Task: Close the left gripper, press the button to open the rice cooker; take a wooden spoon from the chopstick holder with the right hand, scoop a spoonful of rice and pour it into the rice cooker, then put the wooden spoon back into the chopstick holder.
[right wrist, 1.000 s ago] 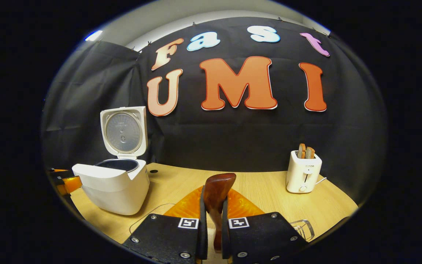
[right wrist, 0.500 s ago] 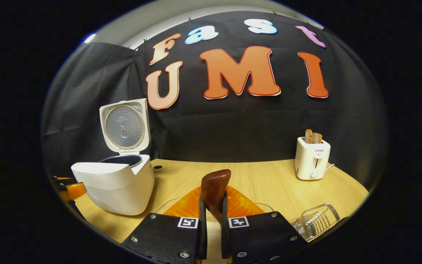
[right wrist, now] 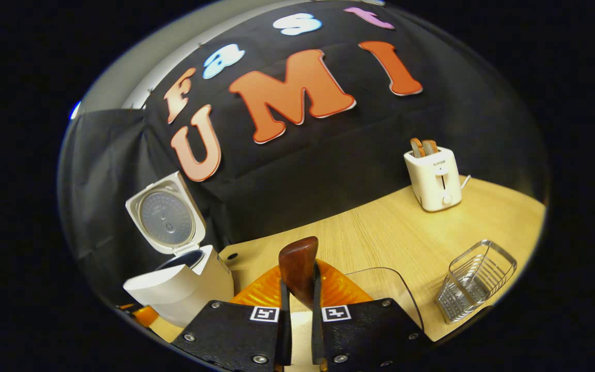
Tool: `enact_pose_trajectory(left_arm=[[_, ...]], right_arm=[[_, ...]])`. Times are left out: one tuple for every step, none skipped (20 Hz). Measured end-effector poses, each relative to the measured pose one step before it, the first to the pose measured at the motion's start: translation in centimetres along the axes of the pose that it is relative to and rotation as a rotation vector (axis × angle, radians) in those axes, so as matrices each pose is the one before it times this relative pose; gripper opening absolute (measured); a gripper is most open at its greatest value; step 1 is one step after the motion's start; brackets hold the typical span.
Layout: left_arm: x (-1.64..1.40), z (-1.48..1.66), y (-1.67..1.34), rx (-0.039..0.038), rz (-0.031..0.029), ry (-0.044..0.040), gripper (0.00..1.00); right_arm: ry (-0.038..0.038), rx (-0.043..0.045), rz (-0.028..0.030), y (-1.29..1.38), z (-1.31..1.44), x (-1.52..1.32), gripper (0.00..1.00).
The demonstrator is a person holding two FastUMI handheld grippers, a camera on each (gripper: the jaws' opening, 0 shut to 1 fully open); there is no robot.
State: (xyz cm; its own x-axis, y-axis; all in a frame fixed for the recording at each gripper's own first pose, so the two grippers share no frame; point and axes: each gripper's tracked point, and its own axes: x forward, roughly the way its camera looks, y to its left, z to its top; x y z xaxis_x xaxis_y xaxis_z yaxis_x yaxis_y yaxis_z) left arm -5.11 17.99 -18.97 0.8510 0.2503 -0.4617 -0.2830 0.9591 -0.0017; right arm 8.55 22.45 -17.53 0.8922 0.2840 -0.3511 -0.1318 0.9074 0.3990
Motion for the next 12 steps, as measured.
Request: enact_pose_trajectory(left_arm=[[0.331,-0.233,0.014,-0.00556,-0.00237,0.00624,0.95],[0.224,-0.115,-0.232,-0.00435,-0.00013,0.00923,0.92],[0.23,-0.243,-0.185,-0.00293,-0.00256,0.0082,0.92],[0.383,-0.331,-0.065,-0.00339,0.00005,0.01142,0.94],[0.148,-0.146,-0.052,-0.00275,0.00192,0.01121,0.92],[0.066,0.217,-0.115,0.00123,0.00665,-0.00095,0.93],[-0.104,0.171,-0.156,-0.00112,-0.0034,-0.00037,0.92],[-0.137,-0.11,-0.166,-0.00351,-0.00459,0.005,0.92],[-0.061,0.143,0.099,-0.00495,-0.00013,-0.0023,0.95],[-0.18,0.38,-0.05,-0.00445,0.00082,-0.00558,0.98],[-0.062,0.35,0.023,-0.00317,0.00266,-0.01187,0.95],[-0.207,0.488,-0.018,-0.00143,0.00322,-0.01241,0.98]], right_arm=[[0.00047,0.04303,-0.02357,-0.835,0.148,0.172,0.16],[0.00137,0.04028,-0.01751,-0.82,0.153,0.054,0.16],[0.00211,0.04515,-0.00796,-0.39,0.145,0.119,0.16],[0.00111,0.03869,-0.00875,-0.382,0.183,0.157,0.16],[0.00007,0.03388,-0.00528,-0.314,0.116,0.21,0.16],[0.0037,0.03038,-0.00639,-0.38,0.027,-0.01,0.15],[0.00436,0.02532,-0.00506,-0.268,0.097,0.052,0.16],[0.00389,0.0277,-0.00545,-0.298,0.068,0.051,0.16],[0.00687,0.02674,-0.00116,-0.117,0.025,0.097,0.16],[0.00519,0.02524,-0.00293,-0.166,-0.022,0.043,0.16],[0.00594,0.02368,0.00405,0.003,-0.027,0.041,0.16],[0.00533,0.02232,0.00085,-0.116,-0.053,-0.002,0.16]])
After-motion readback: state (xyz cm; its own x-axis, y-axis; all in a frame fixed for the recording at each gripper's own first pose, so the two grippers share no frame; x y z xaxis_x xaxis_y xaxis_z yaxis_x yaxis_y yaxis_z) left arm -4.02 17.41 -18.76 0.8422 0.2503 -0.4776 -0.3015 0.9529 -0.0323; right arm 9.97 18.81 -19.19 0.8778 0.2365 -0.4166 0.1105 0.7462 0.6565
